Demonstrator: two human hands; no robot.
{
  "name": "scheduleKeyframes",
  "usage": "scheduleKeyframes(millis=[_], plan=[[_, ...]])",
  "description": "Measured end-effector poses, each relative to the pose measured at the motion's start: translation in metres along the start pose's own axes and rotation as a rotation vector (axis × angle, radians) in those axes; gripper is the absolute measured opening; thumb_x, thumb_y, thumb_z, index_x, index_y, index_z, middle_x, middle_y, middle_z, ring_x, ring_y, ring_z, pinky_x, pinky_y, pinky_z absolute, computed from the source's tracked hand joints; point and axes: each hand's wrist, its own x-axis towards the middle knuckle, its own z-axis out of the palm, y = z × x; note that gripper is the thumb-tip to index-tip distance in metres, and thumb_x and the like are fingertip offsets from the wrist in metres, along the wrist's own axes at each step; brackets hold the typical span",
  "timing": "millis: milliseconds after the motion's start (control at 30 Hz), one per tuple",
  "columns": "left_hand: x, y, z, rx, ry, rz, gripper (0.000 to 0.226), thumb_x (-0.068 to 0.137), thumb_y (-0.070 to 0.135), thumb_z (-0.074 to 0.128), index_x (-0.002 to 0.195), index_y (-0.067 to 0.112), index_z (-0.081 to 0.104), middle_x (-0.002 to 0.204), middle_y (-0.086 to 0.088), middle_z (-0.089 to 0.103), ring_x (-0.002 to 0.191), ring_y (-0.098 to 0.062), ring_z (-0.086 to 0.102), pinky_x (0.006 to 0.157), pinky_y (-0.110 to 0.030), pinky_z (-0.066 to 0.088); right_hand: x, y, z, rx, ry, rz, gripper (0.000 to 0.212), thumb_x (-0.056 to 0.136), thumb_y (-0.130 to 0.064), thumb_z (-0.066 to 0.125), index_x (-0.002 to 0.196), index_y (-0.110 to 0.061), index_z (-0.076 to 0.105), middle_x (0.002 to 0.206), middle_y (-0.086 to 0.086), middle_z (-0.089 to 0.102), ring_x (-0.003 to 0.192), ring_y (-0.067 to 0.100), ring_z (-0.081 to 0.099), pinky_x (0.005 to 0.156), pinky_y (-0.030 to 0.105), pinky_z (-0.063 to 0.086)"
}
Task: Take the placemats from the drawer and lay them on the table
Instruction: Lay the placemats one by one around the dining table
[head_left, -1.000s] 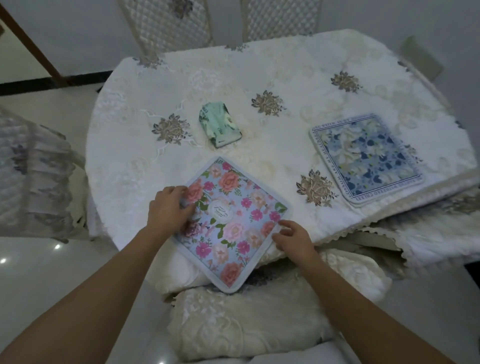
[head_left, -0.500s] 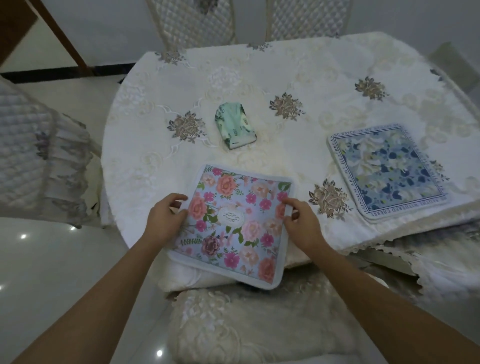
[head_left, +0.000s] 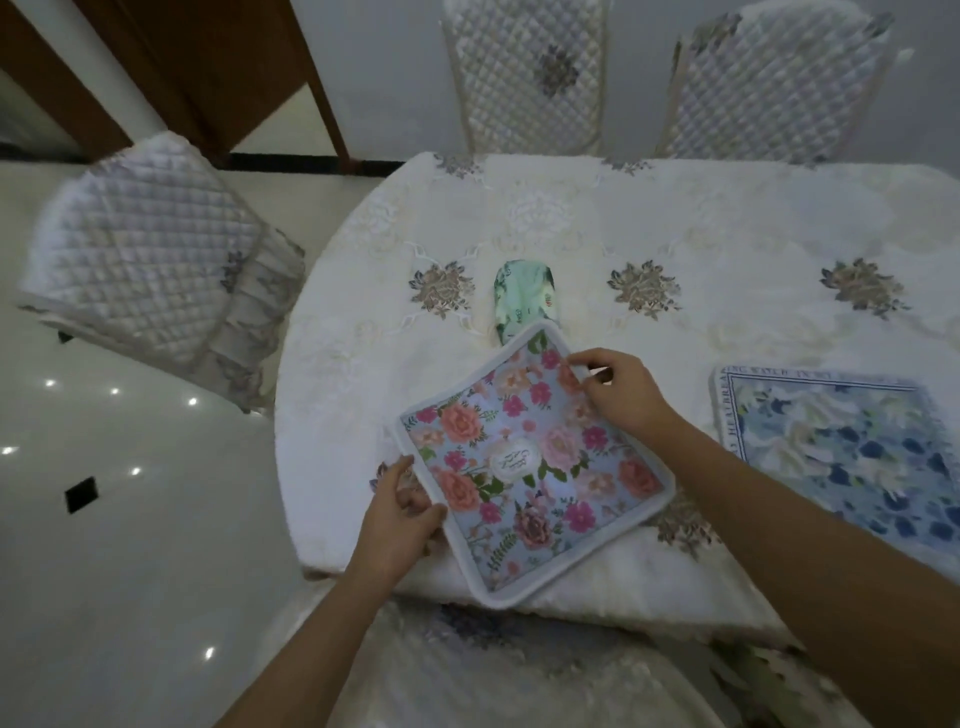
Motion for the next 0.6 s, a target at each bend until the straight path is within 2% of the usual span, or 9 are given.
scheduleKeyframes(millis=[67, 133, 200, 300, 367, 433, 533, 600], plan=[[-0.011, -0.01, 0.015, 0.043, 0.026, -0.015, 0.065, 0.09, 0.012, 0.071, 0.144, 0.026, 0.038, 0.096, -0.008, 0.071, 0.073, -0.013, 0.072, 0.05, -0.021, 0.052, -0.001, 0.008, 0.001, 0.025, -0.089, 0.011, 0.029, 0.092, -0.022, 0.057, 0.119, -0.021, 0.067, 0.111, 0.005, 0.067, 0.081, 0.018, 0.068, 0.071, 0.036, 0.058], [-0.019, -0.017, 0.024, 0.063, 0.056, -0.038, 0.06, 0.091, 0.013, 0.07, 0.142, 0.024, 0.042, 0.093, -0.008, 0.071, 0.07, -0.013, 0.072, 0.049, -0.019, 0.051, -0.008, 0.018, 0.003, 0.021, -0.12, 0.023, 0.037, 0.087, -0.035, 0.056, 0.12, -0.023, 0.066, 0.118, 0.005, 0.064, 0.094, 0.02, 0.066, 0.083, 0.039, 0.056], [-0.025, -0.022, 0.028, 0.046, 0.061, -0.06, 0.055, 0.092, 0.012, 0.069, 0.139, 0.021, 0.044, 0.088, -0.01, 0.072, 0.066, -0.014, 0.072, 0.049, -0.019, 0.051, -0.017, 0.033, 0.004, -0.037, -0.113, 0.015, 0.037, 0.088, -0.028, 0.057, 0.124, -0.02, 0.063, 0.126, 0.007, 0.059, 0.111, 0.023, 0.059, 0.093, 0.034, 0.048], [-0.026, -0.028, 0.025, 0.089, 0.021, -0.072, 0.049, 0.094, 0.016, 0.067, 0.138, 0.019, 0.047, 0.082, -0.009, 0.074, 0.066, -0.02, 0.073, 0.054, -0.024, 0.053, -0.036, 0.055, 0.002, -0.06, -0.1, 0.048, 0.037, 0.093, -0.019, 0.058, 0.13, -0.016, 0.059, 0.13, 0.007, 0.055, 0.12, 0.023, 0.052, 0.095, 0.029, 0.04], [-0.023, -0.031, 0.019, 0.199, -0.009, -0.048, 0.039, 0.096, 0.023, 0.065, 0.133, 0.021, 0.052, 0.082, -0.005, 0.075, 0.063, -0.017, 0.073, 0.058, -0.027, 0.054, -0.051, 0.067, 0.0, -0.022, -0.063, 0.103, 0.037, 0.093, -0.02, 0.06, 0.129, -0.017, 0.058, 0.127, 0.008, 0.056, 0.117, 0.023, 0.055, 0.097, 0.036, 0.046], [-0.018, -0.031, 0.012, 0.355, -0.009, 0.015, 0.027, 0.096, 0.03, 0.062, 0.123, 0.023, 0.059, 0.081, 0.001, 0.074, 0.059, -0.012, 0.07, 0.063, -0.032, 0.057, -0.07, 0.078, -0.001, 0.035, -0.013, 0.177, 0.036, 0.092, -0.022, 0.061, 0.128, -0.02, 0.059, 0.122, 0.007, 0.058, 0.109, 0.021, 0.058, 0.092, 0.04, 0.052], [0.001, -0.028, 0.003, 0.523, 0.033, 0.116, 0.023, 0.094, 0.036, 0.062, 0.114, 0.025, 0.066, 0.082, 0.008, 0.073, 0.062, -0.006, 0.068, 0.072, -0.036, 0.058, -0.098, 0.086, 0.004, 0.086, 0.07, 0.231, 0.029, 0.092, -0.027, 0.064, 0.12, -0.018, 0.062, 0.108, 0.003, 0.063, 0.096, 0.018, 0.062, 0.082, 0.037, 0.056], [0.019, -0.02, -0.002, 0.541, 0.033, 0.174, 0.026, 0.094, 0.038, 0.063, 0.115, 0.024, 0.067, 0.09, 0.01, 0.071, 0.071, -0.008, 0.068, 0.071, -0.035, 0.059, -0.114, 0.086, 0.01, 0.115, 0.118, 0.252, 0.025, 0.091, -0.02, 0.066, 0.115, -0.015, 0.065, 0.102, 0.002, 0.067, 0.092, 0.017, 0.064, 0.08, 0.033, 0.055]])
